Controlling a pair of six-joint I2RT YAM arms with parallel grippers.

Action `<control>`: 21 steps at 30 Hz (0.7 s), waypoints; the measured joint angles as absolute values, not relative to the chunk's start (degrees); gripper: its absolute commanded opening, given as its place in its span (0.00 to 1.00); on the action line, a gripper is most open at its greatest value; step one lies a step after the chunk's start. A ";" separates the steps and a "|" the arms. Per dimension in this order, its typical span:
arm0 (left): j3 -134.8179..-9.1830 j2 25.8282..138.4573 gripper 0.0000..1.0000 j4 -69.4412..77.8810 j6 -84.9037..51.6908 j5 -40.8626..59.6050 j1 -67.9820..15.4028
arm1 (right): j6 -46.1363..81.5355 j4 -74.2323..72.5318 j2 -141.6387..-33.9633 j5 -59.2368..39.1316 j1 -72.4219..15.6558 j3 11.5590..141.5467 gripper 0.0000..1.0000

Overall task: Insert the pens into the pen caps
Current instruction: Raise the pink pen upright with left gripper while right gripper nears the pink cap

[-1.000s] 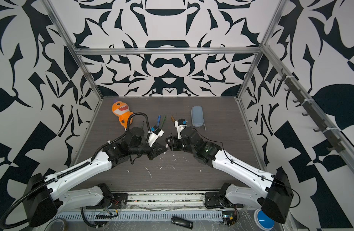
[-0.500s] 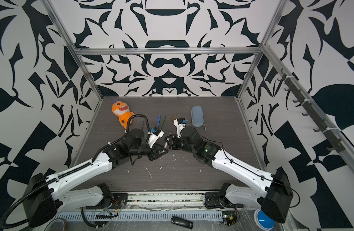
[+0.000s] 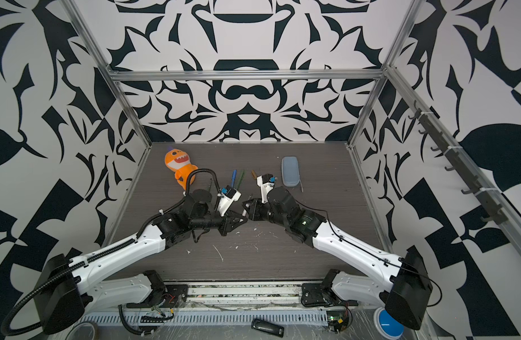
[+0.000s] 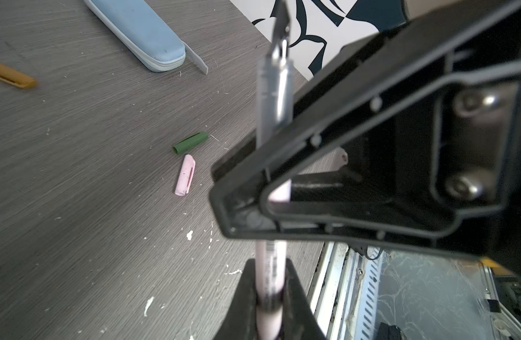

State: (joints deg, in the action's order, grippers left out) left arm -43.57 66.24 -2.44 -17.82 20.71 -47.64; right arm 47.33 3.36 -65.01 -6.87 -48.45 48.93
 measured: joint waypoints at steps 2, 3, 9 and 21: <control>-43.59 66.28 0.01 -1.72 -17.91 20.75 -47.66 | 47.35 3.42 -64.82 -6.85 -48.45 48.90 0.36; -43.59 66.28 0.01 -1.50 -17.87 20.49 -47.66 | 47.42 3.53 -64.60 -6.83 -48.45 48.90 0.37; -45.91 68.01 0.00 -5.21 -16.64 15.44 -46.26 | 46.28 10.48 -58.02 -2.68 -48.47 49.84 0.41; -58.26 71.16 0.00 -6.24 -9.50 15.09 -40.12 | 44.23 28.10 -52.84 13.58 -45.17 53.65 0.42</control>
State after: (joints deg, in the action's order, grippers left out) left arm -58.26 71.16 -6.24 -9.50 15.09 -40.12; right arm 44.23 28.10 -52.84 13.58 -45.17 53.65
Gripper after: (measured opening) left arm 0.142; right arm 0.419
